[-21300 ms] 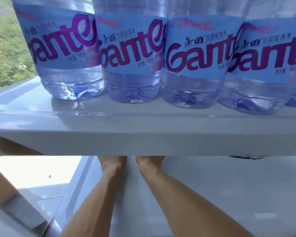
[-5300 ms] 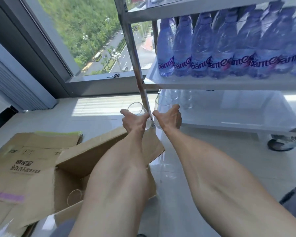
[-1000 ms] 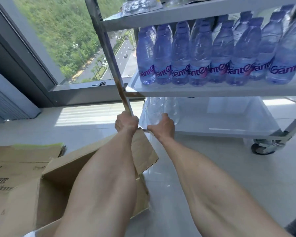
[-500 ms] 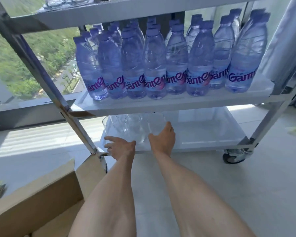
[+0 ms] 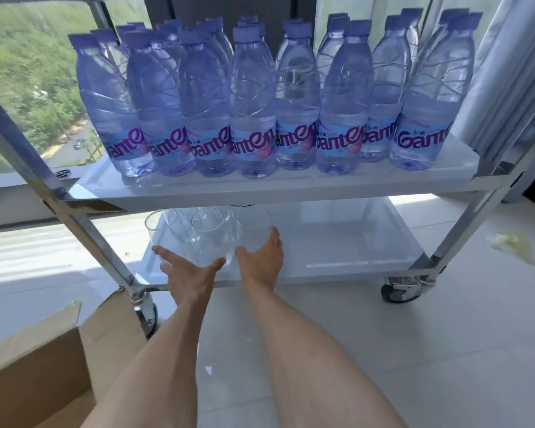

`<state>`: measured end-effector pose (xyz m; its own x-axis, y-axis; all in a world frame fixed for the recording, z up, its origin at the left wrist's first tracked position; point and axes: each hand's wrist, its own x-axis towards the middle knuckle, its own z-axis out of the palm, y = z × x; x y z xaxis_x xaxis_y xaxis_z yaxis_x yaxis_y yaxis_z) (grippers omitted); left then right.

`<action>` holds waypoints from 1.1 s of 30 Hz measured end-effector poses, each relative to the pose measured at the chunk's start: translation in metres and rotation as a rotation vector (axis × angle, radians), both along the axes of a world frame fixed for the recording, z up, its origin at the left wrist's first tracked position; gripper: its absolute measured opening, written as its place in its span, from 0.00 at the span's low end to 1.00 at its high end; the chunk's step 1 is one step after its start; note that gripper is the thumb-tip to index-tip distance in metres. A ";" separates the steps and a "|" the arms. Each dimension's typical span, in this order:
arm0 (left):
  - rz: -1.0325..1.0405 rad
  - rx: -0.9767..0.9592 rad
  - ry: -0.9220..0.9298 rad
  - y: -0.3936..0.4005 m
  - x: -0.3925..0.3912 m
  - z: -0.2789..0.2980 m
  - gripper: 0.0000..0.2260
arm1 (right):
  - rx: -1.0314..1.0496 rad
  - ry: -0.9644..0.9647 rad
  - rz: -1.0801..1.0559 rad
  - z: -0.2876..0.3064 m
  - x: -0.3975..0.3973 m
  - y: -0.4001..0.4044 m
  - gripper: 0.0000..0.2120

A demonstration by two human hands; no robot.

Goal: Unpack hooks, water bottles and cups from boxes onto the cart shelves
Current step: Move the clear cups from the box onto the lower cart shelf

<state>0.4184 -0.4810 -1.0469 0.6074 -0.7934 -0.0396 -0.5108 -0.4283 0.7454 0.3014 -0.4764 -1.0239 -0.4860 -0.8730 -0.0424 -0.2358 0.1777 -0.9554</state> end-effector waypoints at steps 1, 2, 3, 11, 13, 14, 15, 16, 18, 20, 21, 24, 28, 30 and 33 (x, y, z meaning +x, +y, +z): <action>-0.001 -0.030 0.005 0.001 0.001 -0.003 0.63 | -0.006 0.007 -0.001 -0.002 0.000 -0.001 0.39; 0.000 -0.058 0.014 0.002 0.002 -0.005 0.63 | -0.015 0.010 -0.001 -0.004 0.000 -0.001 0.39; 0.001 -0.081 0.022 0.003 0.003 -0.007 0.62 | -0.024 0.012 -0.004 -0.006 0.001 -0.001 0.39; 0.014 -0.170 0.043 0.013 0.008 -0.016 0.52 | -0.028 0.089 0.002 -0.019 0.003 -0.010 0.40; 0.007 -0.177 0.038 0.014 0.007 -0.018 0.49 | -0.031 0.084 0.029 -0.022 0.003 -0.012 0.39; 0.001 -0.182 0.036 0.014 0.007 -0.019 0.49 | -0.029 0.090 0.032 -0.023 0.003 -0.013 0.38; -0.005 -0.185 0.035 0.014 0.007 -0.020 0.49 | -0.026 0.103 0.031 -0.023 0.004 -0.014 0.38; -0.010 -0.184 0.036 0.014 0.008 -0.021 0.48 | -0.024 0.121 0.032 -0.025 0.004 -0.014 0.39; -0.014 -0.181 0.051 0.013 0.011 -0.022 0.48 | -0.036 0.155 0.038 -0.028 0.006 -0.015 0.38; -0.021 -0.198 0.083 0.013 0.014 -0.023 0.48 | -0.048 0.175 0.034 -0.032 0.008 -0.014 0.38; -0.023 -0.214 0.095 0.013 0.015 -0.024 0.46 | -0.052 0.182 0.034 -0.033 0.009 -0.013 0.38; -0.006 -0.242 0.105 0.015 0.017 -0.024 0.41 | -0.043 0.200 0.069 -0.034 0.010 -0.010 0.39; -0.007 -0.227 0.117 0.015 0.020 -0.020 0.41 | 0.019 0.189 0.132 -0.032 0.010 -0.006 0.41; -0.003 -0.210 0.119 0.014 0.023 -0.017 0.44 | 0.031 0.187 0.123 -0.030 0.012 -0.007 0.41; -0.016 -0.179 0.106 0.012 0.027 -0.014 0.46 | 0.045 0.184 0.105 -0.030 0.015 -0.008 0.41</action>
